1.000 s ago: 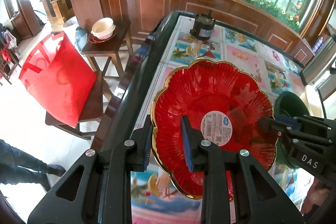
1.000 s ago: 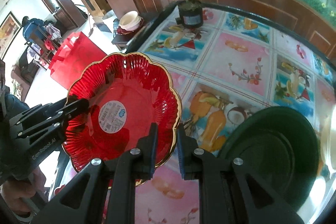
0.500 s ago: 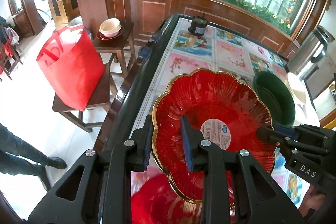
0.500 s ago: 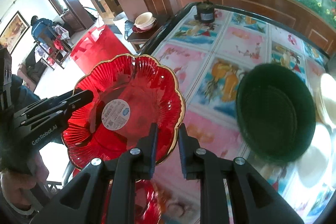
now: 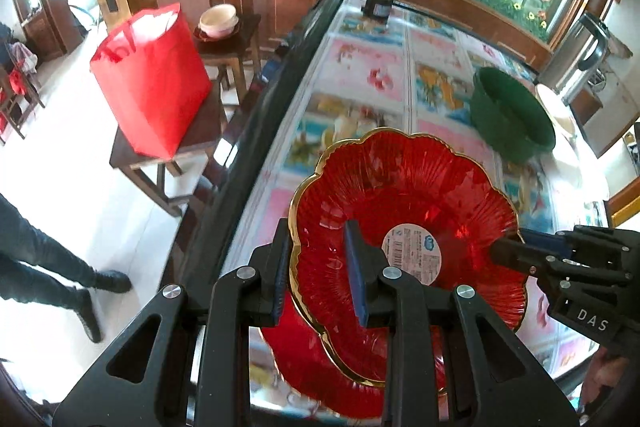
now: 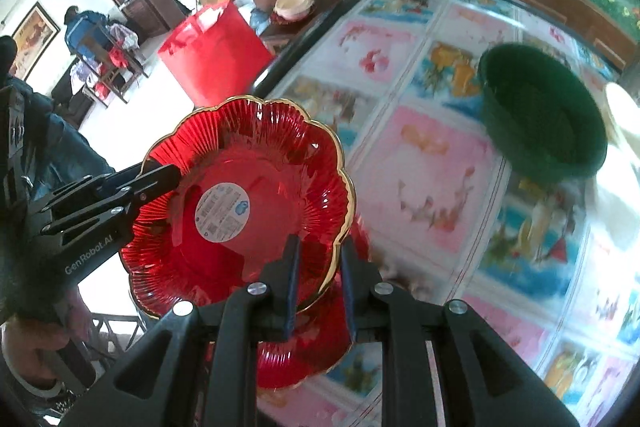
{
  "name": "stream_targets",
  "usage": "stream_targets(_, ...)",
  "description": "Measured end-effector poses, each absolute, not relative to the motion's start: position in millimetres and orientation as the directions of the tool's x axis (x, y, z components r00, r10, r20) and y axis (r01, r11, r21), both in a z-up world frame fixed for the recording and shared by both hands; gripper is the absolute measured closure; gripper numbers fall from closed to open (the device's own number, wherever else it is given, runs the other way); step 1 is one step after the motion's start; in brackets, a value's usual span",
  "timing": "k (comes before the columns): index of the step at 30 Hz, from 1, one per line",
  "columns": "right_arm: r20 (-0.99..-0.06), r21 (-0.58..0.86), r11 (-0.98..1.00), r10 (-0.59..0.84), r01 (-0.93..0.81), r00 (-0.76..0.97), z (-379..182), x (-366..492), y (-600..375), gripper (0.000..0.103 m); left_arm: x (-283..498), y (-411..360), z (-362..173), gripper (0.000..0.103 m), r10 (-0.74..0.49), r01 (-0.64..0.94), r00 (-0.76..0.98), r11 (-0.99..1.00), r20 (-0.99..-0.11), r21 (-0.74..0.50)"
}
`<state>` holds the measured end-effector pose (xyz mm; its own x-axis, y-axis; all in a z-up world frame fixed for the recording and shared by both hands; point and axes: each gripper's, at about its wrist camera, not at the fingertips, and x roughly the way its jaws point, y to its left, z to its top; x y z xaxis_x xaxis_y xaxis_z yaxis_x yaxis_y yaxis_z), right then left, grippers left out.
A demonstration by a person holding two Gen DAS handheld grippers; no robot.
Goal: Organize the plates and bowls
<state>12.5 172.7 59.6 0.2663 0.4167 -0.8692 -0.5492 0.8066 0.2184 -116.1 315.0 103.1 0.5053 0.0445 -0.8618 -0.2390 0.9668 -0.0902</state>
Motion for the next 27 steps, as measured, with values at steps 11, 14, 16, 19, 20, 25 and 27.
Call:
stream_targets(11, -0.916, 0.199, 0.819, 0.351, -0.538, 0.196, 14.6, -3.9, 178.1, 0.082, -130.8, 308.7, 58.0, 0.078, 0.072, -0.242, 0.449, 0.969, -0.891, -0.044)
stream_targets(14, -0.925, 0.174, 0.817, 0.327, -0.550, 0.194, 8.3, -5.7, 182.8, 0.082, -130.7, 310.2, 47.3, 0.078, 0.076, -0.243, 0.429, 0.970, -0.900, -0.034)
stream_targets(16, -0.930, 0.174, 0.817, 0.321, -0.550, 0.182, 3.2, -6.5, 184.0, 0.082, -132.5, 310.7, 42.3, 0.078, 0.067, -0.244, 0.432, 0.969, -0.899, -0.045)
stream_targets(19, -0.934, 0.163, 0.816, 0.309, -0.554, 0.181, -1.3, -4.7, 184.6, 0.082, -132.2, 308.9, 42.0, 0.078, 0.085, -0.240, 0.438, 0.970, -0.895, -0.025)
stream_targets(20, -0.934, 0.156, 0.816, 0.305, -0.556, 0.186, -1.1, -4.2, 185.0, 0.082, -132.2, 308.0, 41.6, 0.078, 0.091, -0.238, 0.443, 0.971, -0.892, -0.019)
stream_targets(25, -0.942, 0.096, 0.808, 0.262, -0.581, 0.209, -1.8, -3.9, 190.7, 0.082, -133.3, 306.7, 41.3, 0.078, 0.109, -0.238, 0.456, 0.971, -0.883, -0.003)
stream_targets(27, -0.942, 0.096, 0.807, 0.263, -0.583, 0.208, -1.7, -3.5, 190.0, 0.081, -133.2, 307.7, 42.4, 0.077, 0.108, -0.238, 0.460, 0.971, -0.881, -0.005)
